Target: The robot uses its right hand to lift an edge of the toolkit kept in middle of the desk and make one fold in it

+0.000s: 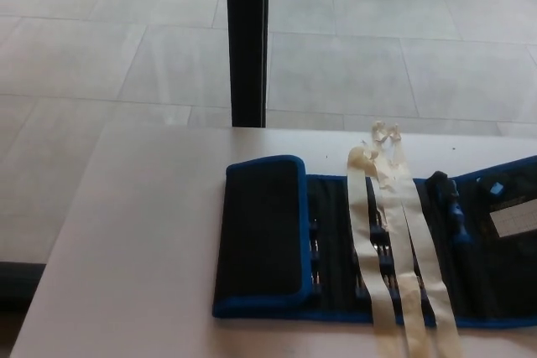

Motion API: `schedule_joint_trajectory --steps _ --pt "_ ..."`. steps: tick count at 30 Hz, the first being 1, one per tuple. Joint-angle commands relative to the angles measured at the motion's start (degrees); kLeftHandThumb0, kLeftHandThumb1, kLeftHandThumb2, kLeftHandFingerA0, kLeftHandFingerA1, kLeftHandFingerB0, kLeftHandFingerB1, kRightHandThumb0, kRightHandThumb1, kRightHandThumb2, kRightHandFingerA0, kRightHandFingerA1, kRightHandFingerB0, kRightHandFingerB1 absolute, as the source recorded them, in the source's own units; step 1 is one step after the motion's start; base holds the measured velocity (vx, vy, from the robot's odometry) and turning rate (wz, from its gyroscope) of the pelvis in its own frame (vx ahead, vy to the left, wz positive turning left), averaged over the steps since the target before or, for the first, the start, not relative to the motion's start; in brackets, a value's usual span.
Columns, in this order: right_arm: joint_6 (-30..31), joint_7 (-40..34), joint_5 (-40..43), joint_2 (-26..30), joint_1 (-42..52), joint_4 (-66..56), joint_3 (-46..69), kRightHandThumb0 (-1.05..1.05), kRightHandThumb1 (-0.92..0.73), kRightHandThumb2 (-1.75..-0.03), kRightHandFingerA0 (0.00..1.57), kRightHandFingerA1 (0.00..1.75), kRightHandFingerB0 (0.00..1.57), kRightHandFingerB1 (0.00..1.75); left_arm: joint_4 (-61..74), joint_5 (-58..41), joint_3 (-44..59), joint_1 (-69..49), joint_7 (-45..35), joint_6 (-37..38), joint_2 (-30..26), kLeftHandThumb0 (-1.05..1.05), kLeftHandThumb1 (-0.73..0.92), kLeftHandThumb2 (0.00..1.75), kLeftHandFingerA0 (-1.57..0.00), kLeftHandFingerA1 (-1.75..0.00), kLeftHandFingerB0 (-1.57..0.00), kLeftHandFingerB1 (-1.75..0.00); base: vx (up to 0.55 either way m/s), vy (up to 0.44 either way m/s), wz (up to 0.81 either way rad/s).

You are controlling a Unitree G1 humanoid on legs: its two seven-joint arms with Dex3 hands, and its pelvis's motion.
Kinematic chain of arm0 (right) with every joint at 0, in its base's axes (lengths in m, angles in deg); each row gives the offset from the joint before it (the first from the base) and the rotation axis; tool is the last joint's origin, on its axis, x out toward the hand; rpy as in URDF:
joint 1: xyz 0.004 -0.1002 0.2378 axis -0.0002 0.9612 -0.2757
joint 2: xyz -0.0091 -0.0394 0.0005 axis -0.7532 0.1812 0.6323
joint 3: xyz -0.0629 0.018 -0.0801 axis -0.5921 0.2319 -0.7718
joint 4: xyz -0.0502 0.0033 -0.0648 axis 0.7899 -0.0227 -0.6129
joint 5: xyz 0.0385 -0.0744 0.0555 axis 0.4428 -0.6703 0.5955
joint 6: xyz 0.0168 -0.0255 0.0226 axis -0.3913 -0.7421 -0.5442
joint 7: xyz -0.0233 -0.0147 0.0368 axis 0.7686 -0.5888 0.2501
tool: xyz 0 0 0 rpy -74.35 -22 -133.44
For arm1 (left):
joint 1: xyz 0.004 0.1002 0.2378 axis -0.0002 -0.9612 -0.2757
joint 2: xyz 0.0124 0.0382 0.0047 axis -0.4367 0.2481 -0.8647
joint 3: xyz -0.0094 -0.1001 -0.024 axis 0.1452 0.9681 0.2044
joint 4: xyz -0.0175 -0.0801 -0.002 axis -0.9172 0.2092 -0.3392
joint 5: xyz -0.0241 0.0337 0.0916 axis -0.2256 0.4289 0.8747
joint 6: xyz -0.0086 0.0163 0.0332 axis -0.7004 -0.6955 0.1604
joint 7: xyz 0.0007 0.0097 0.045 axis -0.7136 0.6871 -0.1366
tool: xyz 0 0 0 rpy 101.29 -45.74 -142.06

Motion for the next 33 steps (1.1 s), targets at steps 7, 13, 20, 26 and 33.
schedule_joint_trajectory --steps 7,13,20,26,33 --pt "0.9 -16.1 20.1 11.2 -10.7 1.8 26.5 -0.59 -0.90 -0.61 0.00 1.51 0.00 0.53 -6.8 -7.2 10.7 3.5 5.0 1.3 -4.8 -0.48 0.51 0.55 -0.77 -0.93 -0.68 -0.59 0.00 0.000 0.00" --pt "0.8 -21.4 21.7 14.2 -18.8 -1.4 31.4 -0.57 -0.81 -0.61 0.55 1.70 0.40 0.92 -7.1 -7.4 11.9 3.1 4.4 1.9 -4.7 -0.46 0.51 0.56 -0.75 -0.88 -0.67 -0.59 0.00 0.000 0.00" --pt "5.3 -14.8 23.7 8.5 -25.1 -19.4 28.5 -0.63 -0.82 -0.64 0.35 0.73 0.21 0.55 -7.8 -6.9 12.6 3.7 4.7 2.1 -4.8 -0.45 0.50 0.55 -0.75 -0.83 -0.74 -0.63 0.00 0.000 0.00" --pt "14.4 -2.3 29.7 2.2 -21.9 -34.2 21.2 -0.74 -0.64 -0.96 0.23 0.64 0.17 0.58 -7.5 -7.3 13.2 4.0 4.8 1.8 -4.7 -0.46 0.50 0.55 -0.75 -0.86 -0.71 -0.61 0.00 0.000 0.01" --pt "27.5 0.7 32.1 -3.0 -14.9 -45.4 10.3 -0.36 -0.60 -1.13 0.00 0.49 0.01 0.50 -8.1 -7.3 13.1 4.0 4.6 2.1 -5.2 -0.45 0.51 0.55 -0.78 -0.87 -0.68 -0.60 0.00 0.000 0.00"
